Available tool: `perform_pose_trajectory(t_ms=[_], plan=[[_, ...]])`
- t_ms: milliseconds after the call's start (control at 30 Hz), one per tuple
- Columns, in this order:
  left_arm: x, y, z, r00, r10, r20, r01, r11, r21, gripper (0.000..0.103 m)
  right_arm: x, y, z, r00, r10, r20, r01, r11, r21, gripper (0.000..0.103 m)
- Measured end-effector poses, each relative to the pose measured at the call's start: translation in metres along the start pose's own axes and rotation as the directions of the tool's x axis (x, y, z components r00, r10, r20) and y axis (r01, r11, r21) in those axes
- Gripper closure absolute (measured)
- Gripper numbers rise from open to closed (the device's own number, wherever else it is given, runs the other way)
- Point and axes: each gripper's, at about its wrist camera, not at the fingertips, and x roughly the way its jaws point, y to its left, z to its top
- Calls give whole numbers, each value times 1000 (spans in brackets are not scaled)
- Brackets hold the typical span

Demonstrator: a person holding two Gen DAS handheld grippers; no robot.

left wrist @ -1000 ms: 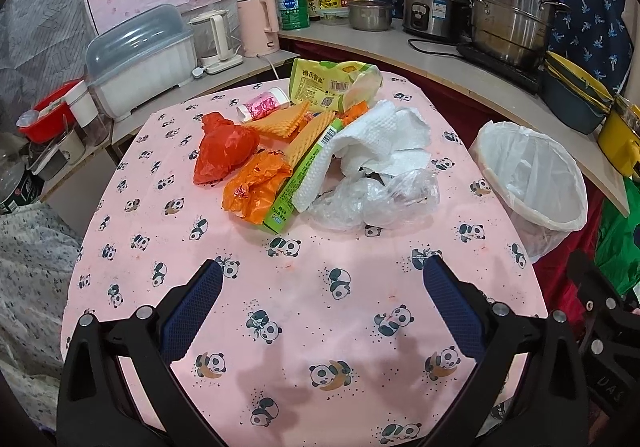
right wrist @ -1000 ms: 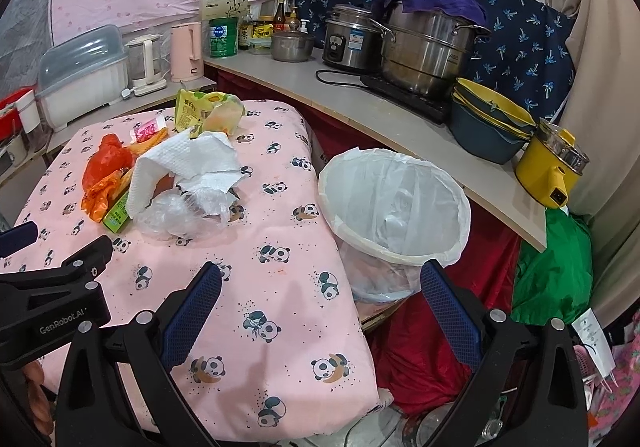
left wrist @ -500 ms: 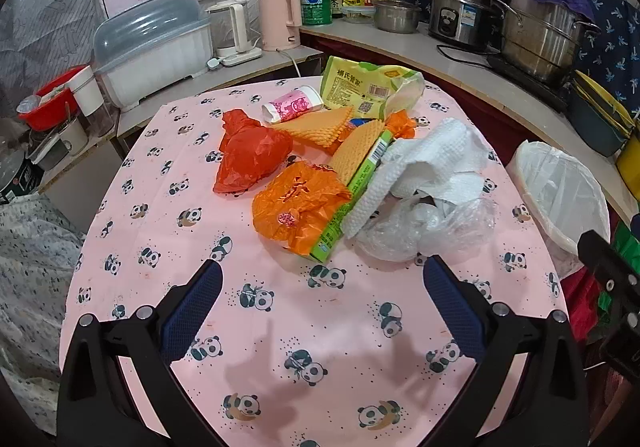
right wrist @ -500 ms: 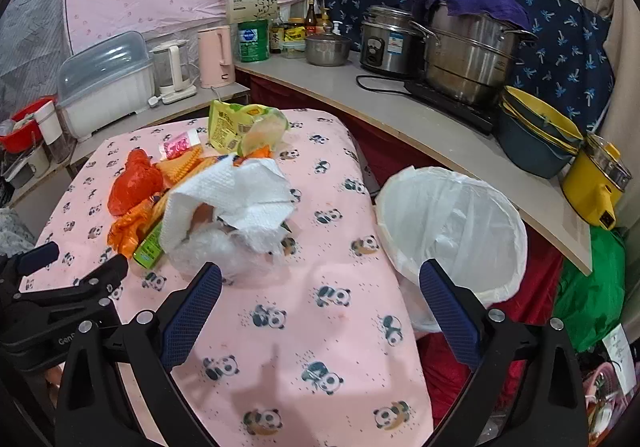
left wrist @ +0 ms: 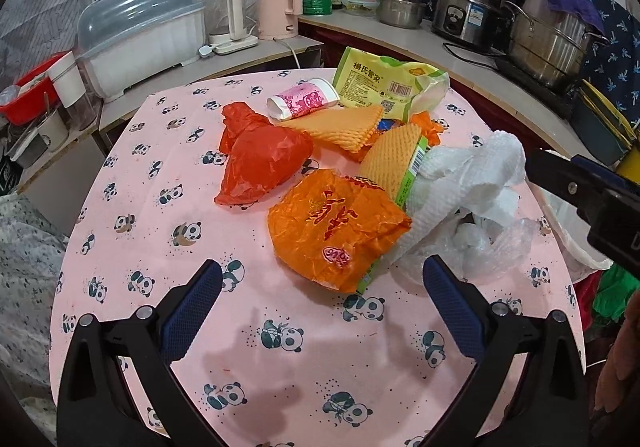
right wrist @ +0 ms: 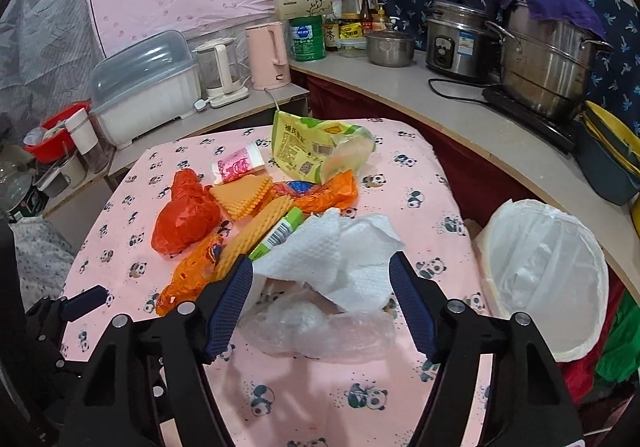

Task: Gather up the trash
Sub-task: 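Grasp the white tissue with the right gripper while the left gripper grasps the orange plastic bag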

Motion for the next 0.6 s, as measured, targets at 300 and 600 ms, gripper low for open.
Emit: perform_pose_trajectory(t_ms=[300, 600], plan=[[27, 8, 9, 998, -38, -47, 38, 999, 5, 29, 41, 10, -2, 994, 51, -96, -50, 999, 18, 67], [34, -1, 15, 992, -108, -71, 109, 994, 16, 76, 31, -2, 3, 994, 82, -79, -77, 996, 54, 97]])
